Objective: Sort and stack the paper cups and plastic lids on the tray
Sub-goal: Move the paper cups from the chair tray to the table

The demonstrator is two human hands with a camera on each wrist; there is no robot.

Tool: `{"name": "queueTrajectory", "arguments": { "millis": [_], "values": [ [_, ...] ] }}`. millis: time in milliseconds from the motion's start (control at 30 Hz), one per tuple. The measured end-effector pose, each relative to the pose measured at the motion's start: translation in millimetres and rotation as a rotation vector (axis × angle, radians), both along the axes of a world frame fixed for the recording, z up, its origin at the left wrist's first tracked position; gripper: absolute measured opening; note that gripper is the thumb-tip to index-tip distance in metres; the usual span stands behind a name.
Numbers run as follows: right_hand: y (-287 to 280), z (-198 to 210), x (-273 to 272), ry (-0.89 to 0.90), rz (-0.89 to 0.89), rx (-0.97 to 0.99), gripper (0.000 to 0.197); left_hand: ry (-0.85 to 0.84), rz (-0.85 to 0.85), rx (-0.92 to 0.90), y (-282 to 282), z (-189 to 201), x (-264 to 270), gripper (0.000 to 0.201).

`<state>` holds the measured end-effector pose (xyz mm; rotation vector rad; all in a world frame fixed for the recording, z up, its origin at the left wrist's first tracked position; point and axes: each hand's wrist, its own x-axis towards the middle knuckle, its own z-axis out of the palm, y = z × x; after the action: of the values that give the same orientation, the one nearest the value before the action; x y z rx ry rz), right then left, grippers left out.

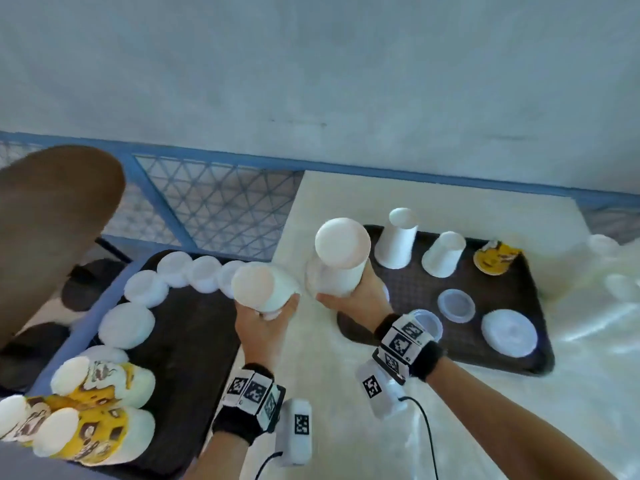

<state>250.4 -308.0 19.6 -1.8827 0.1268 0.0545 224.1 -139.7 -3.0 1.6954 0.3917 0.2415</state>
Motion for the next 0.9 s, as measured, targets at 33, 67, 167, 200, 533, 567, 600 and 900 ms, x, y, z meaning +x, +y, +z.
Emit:
{"name": "queueTrajectory", "arguments": {
  "millis": [33,67,167,200,533,567,600,900],
  "values": [
    [-24,4,-7,-0.005,-0.054,-0.013,0.085,-0.004,-0.043,-0.007,-22,1,1,0.077],
    [-52,6,-16,0.001,-0.102,-0.018,0.086,-0.001,-0.088,-0.013,-45,0,1,0.08],
    [-149,8,-61,-0.001,-0.24,0.003,0.085,0.003,-0.295,-0.048,-134,-1,-11,0.081],
    [-174,9,-76,-0.006,-0.281,0.008,0.088,-0.003,-0.363,-0.042,-157,-2,-17,0.08],
    [-384,-31,-213,0.104,-0.728,-0.006,0.061,0.119,-0.8,0.016,-367,-44,-84,0.087],
    [-394,-34,-217,0.111,-0.756,0.004,0.061,0.126,-0.821,0.019,-378,-47,-88,0.082],
    [-403,-38,-219,0.125,-0.787,0.012,0.066,0.13,-0.838,0.024,-388,-50,-90,0.077],
    [-439,-84,-194,0.296,-0.821,0.004,0.095,0.148,-0.883,0.155,-452,-75,-84,0.075]
  ]
}}
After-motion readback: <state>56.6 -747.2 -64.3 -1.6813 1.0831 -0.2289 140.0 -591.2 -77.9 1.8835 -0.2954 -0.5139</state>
